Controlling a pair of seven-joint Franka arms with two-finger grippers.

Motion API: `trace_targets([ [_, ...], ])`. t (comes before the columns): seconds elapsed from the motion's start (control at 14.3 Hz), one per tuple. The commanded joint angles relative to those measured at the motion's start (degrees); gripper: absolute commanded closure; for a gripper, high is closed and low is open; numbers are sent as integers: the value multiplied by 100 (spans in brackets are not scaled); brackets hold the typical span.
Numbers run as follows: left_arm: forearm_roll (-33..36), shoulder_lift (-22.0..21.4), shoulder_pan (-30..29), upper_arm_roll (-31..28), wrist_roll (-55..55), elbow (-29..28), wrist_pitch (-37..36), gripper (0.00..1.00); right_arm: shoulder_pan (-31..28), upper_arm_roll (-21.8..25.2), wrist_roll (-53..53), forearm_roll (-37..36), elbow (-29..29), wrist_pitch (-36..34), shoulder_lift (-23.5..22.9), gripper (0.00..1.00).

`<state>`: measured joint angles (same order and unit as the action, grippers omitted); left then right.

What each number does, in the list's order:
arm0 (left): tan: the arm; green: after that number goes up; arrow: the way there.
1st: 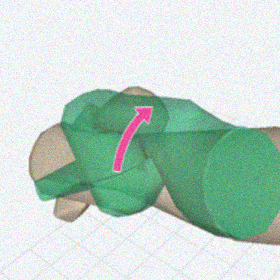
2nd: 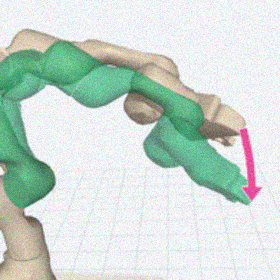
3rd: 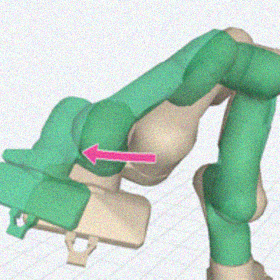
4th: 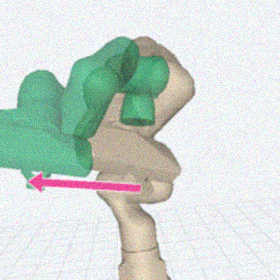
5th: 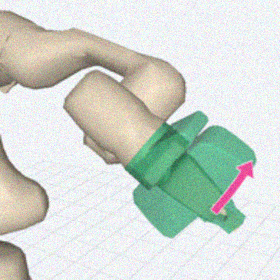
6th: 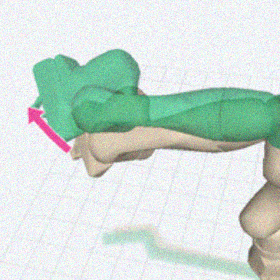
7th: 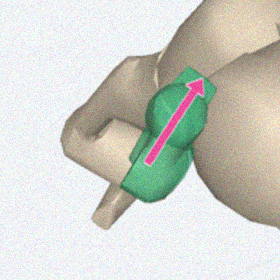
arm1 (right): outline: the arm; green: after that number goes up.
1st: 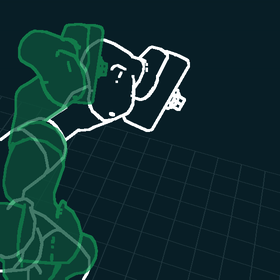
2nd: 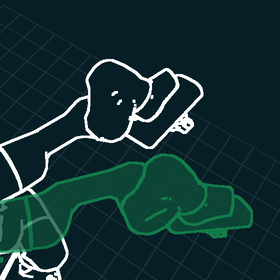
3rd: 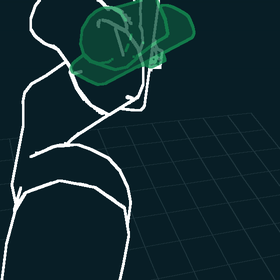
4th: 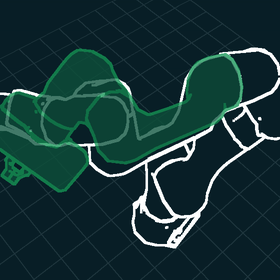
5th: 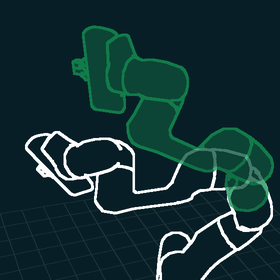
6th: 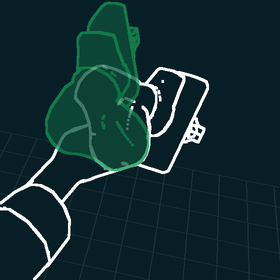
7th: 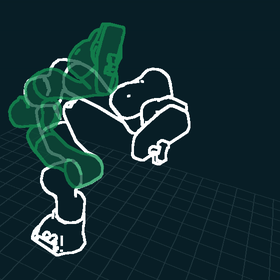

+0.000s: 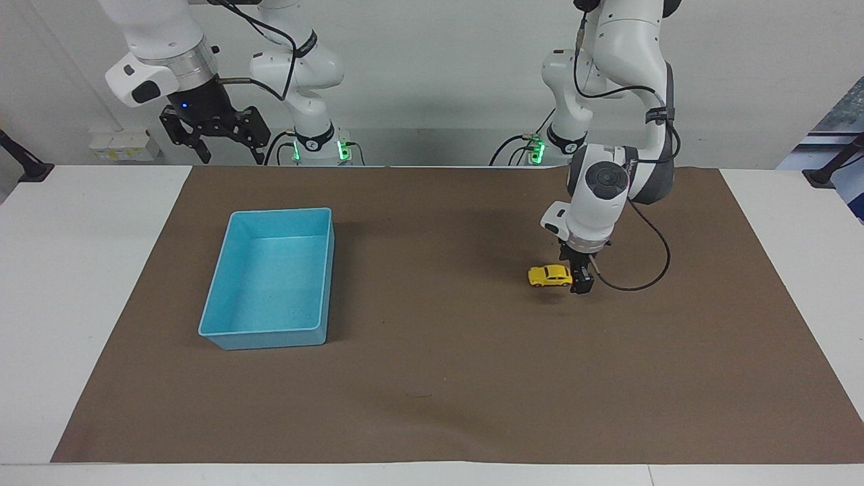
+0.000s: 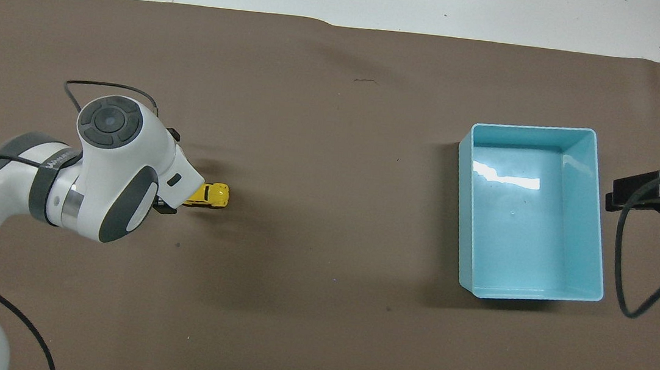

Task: Wind up and store yellow beetle car

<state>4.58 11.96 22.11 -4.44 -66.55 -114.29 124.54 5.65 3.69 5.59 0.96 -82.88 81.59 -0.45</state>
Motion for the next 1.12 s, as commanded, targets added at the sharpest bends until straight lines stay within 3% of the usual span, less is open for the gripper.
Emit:
trace_targets([
  [0.0, 96, -149, -4, -57, 176, 495, -369, 0, -29, -26, 92, 63, -88, -20, 62, 0],
  [0.28, 96, -641, -364, -84, 1404, 776, -395, 0, -21, -61, -74, 237, -175, 15, 106, 0],
  [0.77, 87, -712, -769, -145, 5314, 1637, -913, 0, 470, -87, -1462, 344, -667, 463, 422, 0],
  [1.05, 52, -886, -919, -154, 6083, 1929, -1728, 0, 788, -87, -2664, 335, -1027, 472, 624, 0],
])
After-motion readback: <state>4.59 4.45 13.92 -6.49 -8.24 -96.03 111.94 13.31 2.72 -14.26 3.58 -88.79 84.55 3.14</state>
